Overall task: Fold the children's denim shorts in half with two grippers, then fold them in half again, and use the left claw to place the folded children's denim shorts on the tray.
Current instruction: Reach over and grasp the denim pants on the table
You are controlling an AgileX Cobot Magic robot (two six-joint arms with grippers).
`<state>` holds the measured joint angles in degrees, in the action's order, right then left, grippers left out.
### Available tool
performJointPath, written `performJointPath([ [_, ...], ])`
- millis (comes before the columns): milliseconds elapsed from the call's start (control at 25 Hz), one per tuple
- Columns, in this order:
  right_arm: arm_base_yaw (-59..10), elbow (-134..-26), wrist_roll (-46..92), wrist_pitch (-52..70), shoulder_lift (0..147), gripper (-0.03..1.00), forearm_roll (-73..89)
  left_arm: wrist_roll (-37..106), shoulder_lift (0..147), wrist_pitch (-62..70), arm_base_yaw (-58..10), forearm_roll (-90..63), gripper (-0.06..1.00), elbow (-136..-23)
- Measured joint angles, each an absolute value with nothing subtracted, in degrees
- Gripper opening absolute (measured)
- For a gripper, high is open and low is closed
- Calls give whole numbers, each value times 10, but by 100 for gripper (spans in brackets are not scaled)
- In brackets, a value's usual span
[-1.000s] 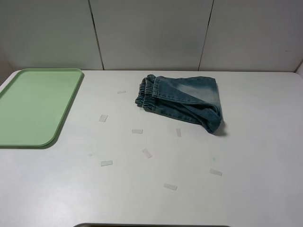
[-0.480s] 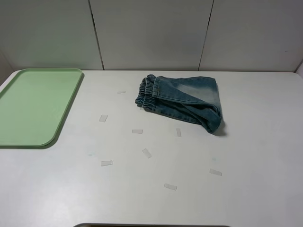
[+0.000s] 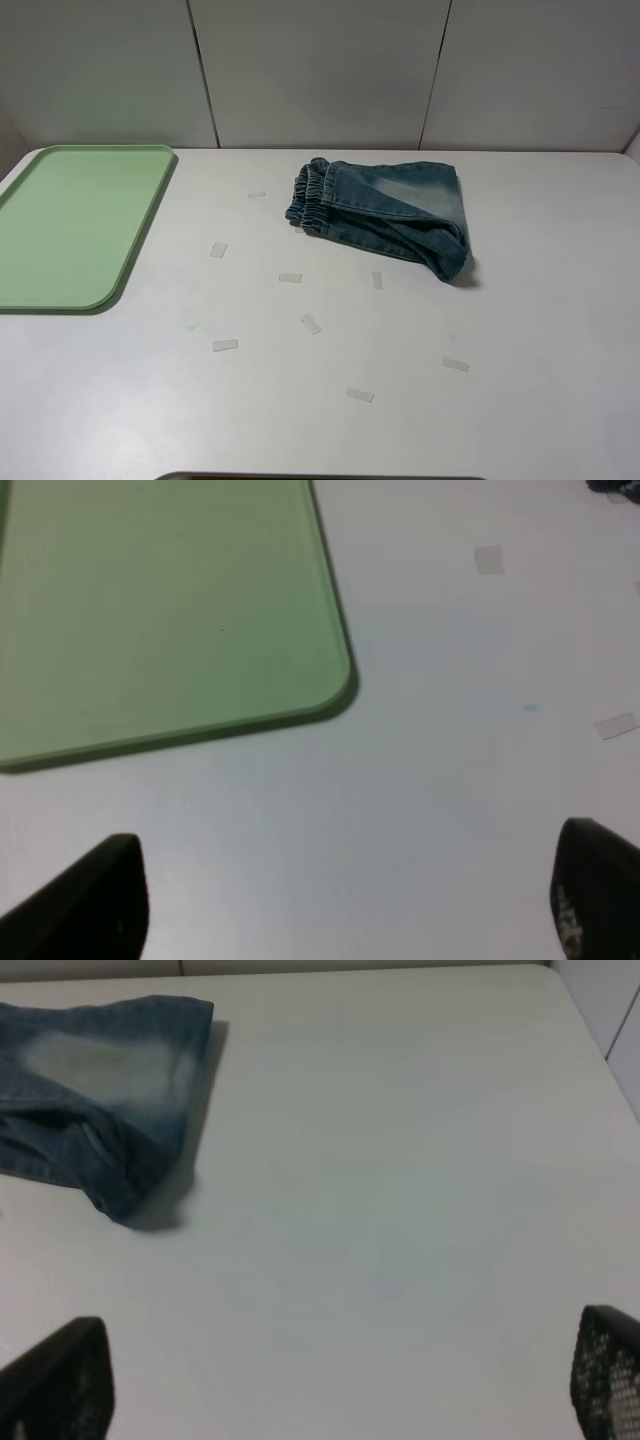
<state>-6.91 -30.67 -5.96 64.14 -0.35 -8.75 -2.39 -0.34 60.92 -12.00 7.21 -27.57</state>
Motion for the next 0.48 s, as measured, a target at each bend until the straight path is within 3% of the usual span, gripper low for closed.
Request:
performJointPath([
  [480, -69, -306, -72, 581, -4, 69, -32, -24, -3, 609, -120, 72, 80, -276],
])
